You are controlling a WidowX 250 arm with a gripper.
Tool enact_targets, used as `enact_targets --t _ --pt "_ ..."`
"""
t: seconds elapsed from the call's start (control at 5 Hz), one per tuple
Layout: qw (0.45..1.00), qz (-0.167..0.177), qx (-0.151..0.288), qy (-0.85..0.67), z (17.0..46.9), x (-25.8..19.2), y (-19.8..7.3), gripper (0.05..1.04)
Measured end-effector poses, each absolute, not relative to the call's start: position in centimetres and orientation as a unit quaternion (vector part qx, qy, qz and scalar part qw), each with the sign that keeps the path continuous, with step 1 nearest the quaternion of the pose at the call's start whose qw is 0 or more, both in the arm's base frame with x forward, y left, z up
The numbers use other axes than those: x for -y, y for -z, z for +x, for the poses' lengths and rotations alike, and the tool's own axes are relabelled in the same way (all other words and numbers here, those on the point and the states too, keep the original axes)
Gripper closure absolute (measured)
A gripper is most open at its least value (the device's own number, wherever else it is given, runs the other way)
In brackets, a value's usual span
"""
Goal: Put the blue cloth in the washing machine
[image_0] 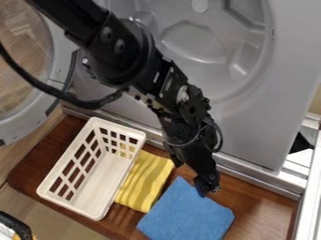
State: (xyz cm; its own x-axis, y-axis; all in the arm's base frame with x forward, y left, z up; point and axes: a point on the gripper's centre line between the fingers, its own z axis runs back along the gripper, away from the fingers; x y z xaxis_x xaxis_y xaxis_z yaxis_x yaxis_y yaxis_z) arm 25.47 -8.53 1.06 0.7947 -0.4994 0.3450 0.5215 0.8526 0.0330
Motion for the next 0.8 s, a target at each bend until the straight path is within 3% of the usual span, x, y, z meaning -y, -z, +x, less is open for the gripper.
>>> enact_targets --t 0.2,0.4,0.8 --pt "0.950 -0.030 0.161 0.266 25.2 8.3 -0.4 0.085" --pt "0.947 -0.010 0.148 0.287 24.5 9.1 1.4 0.085" --pt "0.949 -0.005 0.112 0.295 23.2 9.7 5.0 0.085"
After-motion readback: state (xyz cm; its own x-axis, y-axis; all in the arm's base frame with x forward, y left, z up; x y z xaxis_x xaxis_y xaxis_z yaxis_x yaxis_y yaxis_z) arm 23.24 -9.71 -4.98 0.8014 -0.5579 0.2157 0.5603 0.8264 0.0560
